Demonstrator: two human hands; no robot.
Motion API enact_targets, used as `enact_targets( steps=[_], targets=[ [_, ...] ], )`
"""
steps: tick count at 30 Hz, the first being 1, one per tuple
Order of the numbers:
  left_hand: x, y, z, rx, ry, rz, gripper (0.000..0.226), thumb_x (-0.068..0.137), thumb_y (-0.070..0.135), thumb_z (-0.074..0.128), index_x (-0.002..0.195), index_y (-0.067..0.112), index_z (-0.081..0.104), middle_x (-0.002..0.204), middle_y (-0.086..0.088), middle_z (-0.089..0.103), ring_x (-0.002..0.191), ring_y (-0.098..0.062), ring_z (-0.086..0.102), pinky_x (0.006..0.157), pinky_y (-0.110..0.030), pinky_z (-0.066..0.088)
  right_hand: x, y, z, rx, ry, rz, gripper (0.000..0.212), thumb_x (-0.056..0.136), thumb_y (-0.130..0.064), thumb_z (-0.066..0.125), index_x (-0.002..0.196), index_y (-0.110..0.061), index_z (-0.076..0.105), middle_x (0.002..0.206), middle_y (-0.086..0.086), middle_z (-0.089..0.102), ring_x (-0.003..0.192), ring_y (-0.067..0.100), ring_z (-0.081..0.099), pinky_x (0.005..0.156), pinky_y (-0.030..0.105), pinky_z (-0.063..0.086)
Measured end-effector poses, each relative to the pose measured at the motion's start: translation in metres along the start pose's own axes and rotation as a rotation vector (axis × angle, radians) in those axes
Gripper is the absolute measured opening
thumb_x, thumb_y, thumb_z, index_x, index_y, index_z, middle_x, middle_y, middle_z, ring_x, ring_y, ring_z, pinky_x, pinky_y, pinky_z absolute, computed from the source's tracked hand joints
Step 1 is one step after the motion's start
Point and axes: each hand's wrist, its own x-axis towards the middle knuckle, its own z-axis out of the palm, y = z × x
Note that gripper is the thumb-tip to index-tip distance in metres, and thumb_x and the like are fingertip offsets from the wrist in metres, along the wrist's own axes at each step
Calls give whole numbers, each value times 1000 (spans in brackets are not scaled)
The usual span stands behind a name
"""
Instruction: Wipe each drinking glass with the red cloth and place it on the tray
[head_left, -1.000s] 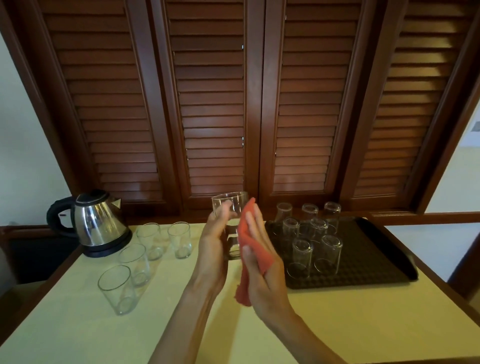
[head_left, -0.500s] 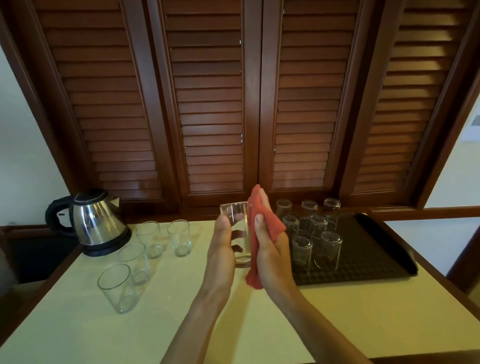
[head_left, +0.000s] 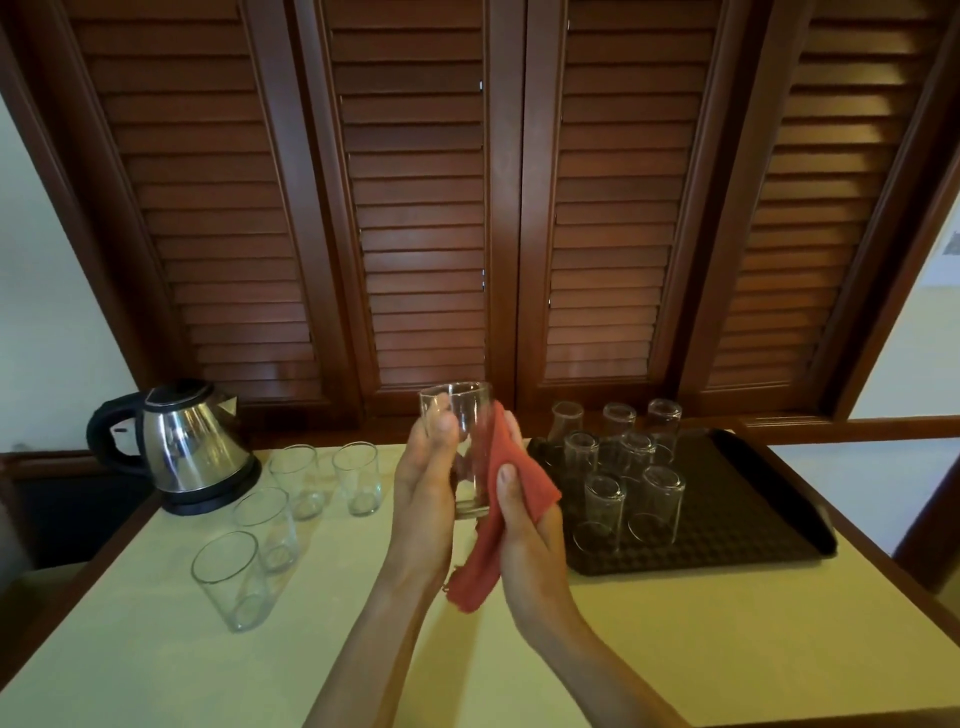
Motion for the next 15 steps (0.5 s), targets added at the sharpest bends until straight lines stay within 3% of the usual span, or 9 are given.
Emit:
enact_targets(
  steps=[2, 4, 6, 8, 10, 12, 15],
  targets=[
    [-6, -6, -2, 55, -50, 9, 34, 94, 55, 46, 120, 47, 65, 112, 14, 74, 103, 1, 68, 89, -21, 55, 10, -5, -4, 60, 27, 65, 39, 100, -32, 49, 139, -29, 55, 125, -6, 71, 121, 13, 65, 94, 27, 56],
    [-9, -12, -5, 107, -68, 5, 27, 97, 56, 52, 118, 46, 68, 100, 10, 73, 89, -7, 66, 80, -25, 58, 20, -15, -7, 25, 1, 61, 34, 100, -29, 47, 131, -34, 60, 115, -8, 75, 110, 12, 70, 78, 22, 58],
    [-4, -10, -5, 96, -18, -22, 36, 91, 57, 62, 119, 36, 70, 93, 9, 73, 82, -11, 67, 67, -26, 59, 19, -15, -5, 3, -32, 84, 32, 100, -32, 49, 127, -43, 63, 116, -10, 74, 108, 9, 70, 77, 24, 59],
    [7, -2, -4, 15, 58, -57, 47, 84, 54, 64, 119, 24, 71, 92, 2, 75, 79, -9, 70, 61, -21, 56, 8, -2, -6, 18, -19, 142, 36, 100, -37, 53, 136, -36, 59, 118, -7, 73, 109, 11, 69, 86, 28, 56],
    [20, 4, -7, -46, 88, -67, 52, 83, 55, 64, 118, 18, 71, 97, -10, 77, 84, -19, 73, 62, -25, 58, -3, 9, -7, 90, 39, 252, 44, 94, -43, 61, 135, -25, 63, 103, -5, 75, 94, 9, 69, 84, 26, 50],
    [27, 9, -10, -107, 105, -37, 59, 82, 52, 67, 126, 13, 68, 102, -11, 75, 90, -23, 73, 71, -30, 61, -10, 11, -8, 222, 107, 392, 51, 86, -46, 67, 125, -13, 66, 91, 6, 75, 78, 16, 66, 74, 32, 51],
    [32, 6, -15, -202, 180, -29, 70, 72, 35, 86, 132, 9, 60, 122, -15, 72, 103, -25, 73, 85, -37, 62, -2, 2, -8, 318, 151, 404, 49, 89, -43, 64, 126, -11, 65, 99, 18, 71, 83, 27, 63, 75, 39, 50]
  ],
)
